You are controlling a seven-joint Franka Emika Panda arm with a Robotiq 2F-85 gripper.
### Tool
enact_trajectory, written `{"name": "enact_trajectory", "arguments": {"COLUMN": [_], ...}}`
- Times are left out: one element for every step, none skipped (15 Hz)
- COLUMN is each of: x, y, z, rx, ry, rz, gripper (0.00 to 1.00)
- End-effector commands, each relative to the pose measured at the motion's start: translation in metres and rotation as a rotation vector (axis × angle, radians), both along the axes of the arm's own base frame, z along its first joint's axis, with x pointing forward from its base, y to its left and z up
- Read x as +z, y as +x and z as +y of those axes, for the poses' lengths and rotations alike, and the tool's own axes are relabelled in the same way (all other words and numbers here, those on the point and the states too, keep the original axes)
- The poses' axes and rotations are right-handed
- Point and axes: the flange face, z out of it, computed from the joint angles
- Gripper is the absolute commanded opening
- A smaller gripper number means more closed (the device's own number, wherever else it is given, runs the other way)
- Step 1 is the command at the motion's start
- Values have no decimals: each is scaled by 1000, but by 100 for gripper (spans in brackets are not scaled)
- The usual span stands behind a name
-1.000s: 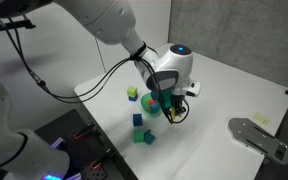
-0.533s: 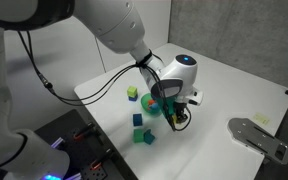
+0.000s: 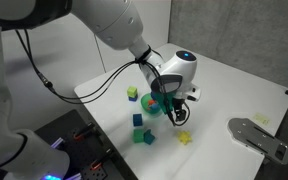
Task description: Remove the yellow object from the bowl
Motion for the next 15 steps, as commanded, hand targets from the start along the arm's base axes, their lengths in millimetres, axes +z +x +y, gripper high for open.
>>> {"name": "enact_trajectory", "arguments": {"x": [27, 32, 40, 50, 59, 71, 81, 93, 106, 118, 133, 146, 160, 173, 186], "y": [-4, -5, -6, -7, -9, -12, -14, -17, -21, -24, -29, -32, -37, -41, -47], "z": [19, 25, 31, 37, 42, 48, 53, 60, 68, 75, 82, 88, 95, 101, 106], "rx": [70, 86, 105, 122, 138, 156, 169, 187, 205, 221, 235, 245, 254, 263, 273], "ry": [91, 110, 121, 131, 135, 136, 138, 144, 146, 144, 137, 125, 115, 103, 89], "rz": [36, 50, 61, 69, 77, 83, 90, 94, 100, 100, 98, 91, 81, 66, 52], "gripper": [100, 100, 100, 100, 100, 100, 100, 100, 100, 100, 100, 100, 100, 100, 100]}}
